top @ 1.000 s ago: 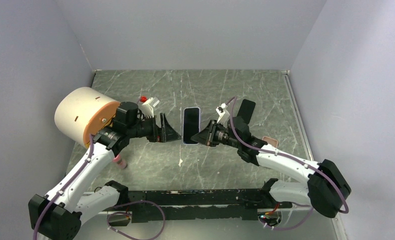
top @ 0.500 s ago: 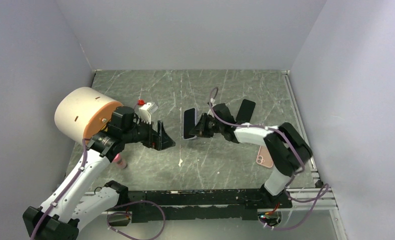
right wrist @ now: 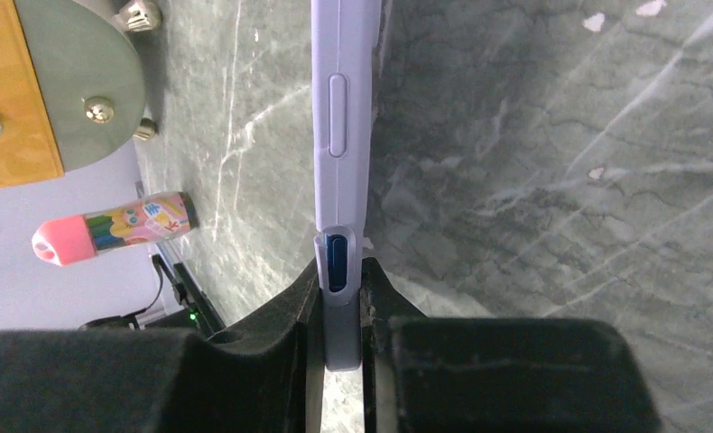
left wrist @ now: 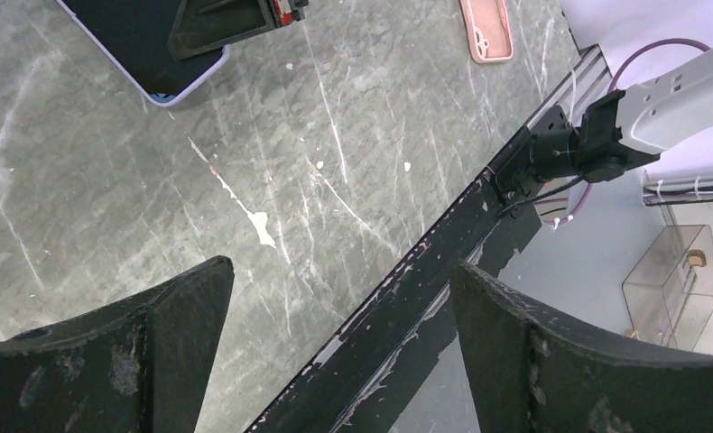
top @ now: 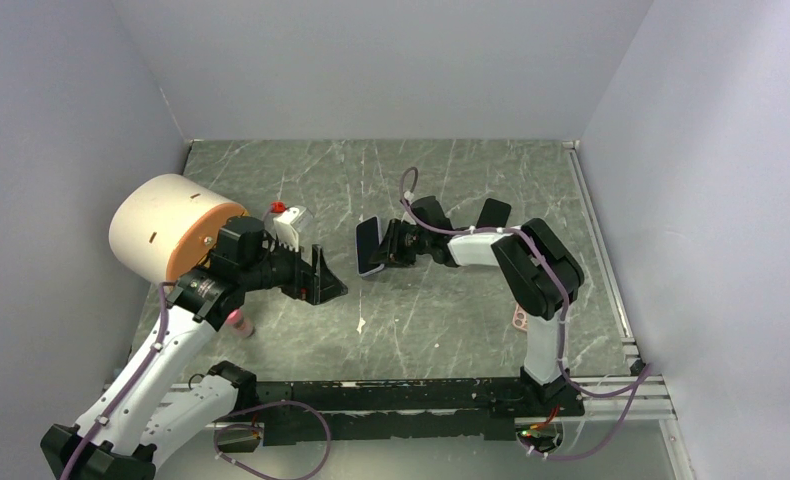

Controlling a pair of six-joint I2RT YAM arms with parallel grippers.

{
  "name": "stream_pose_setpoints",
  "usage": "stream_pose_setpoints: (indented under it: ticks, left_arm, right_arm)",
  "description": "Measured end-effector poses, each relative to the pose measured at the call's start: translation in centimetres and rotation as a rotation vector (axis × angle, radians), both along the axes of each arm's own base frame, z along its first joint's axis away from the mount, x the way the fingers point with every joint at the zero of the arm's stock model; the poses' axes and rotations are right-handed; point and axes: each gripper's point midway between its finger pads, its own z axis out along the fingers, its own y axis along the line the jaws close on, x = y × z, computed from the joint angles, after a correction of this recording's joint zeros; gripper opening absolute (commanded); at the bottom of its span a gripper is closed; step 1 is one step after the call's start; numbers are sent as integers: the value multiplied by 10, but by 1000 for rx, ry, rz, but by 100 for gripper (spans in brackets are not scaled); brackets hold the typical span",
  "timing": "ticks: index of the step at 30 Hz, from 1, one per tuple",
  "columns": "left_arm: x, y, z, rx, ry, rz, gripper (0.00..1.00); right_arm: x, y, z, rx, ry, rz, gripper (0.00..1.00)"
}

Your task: Put the phone into the phone case

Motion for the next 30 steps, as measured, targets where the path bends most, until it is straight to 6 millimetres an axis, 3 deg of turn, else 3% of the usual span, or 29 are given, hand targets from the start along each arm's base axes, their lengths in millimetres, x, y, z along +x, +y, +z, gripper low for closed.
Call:
stream_pose_setpoints:
  ticks: [3,12,19,23,30]
  left_arm:
    - [0,0,0,2,-2,0,94]
    - [1,1,-1,7,-5,8,94]
    - [2,2,-1,10,-7,13,94]
    - [1,1,-1,12,-5,8,94]
    - [0,0,-2,16,-6,5,94]
  right_arm:
    - [1,-3,-3,-22,-2,-8,49]
    - [5,-23,-3,-115,29,-75,66]
    - [-3,-56,34,-191,20,-204,79]
    - [-16,-90,55,-255,50,-367,83]
    - [-36,-158,63,-452,110,-669,82]
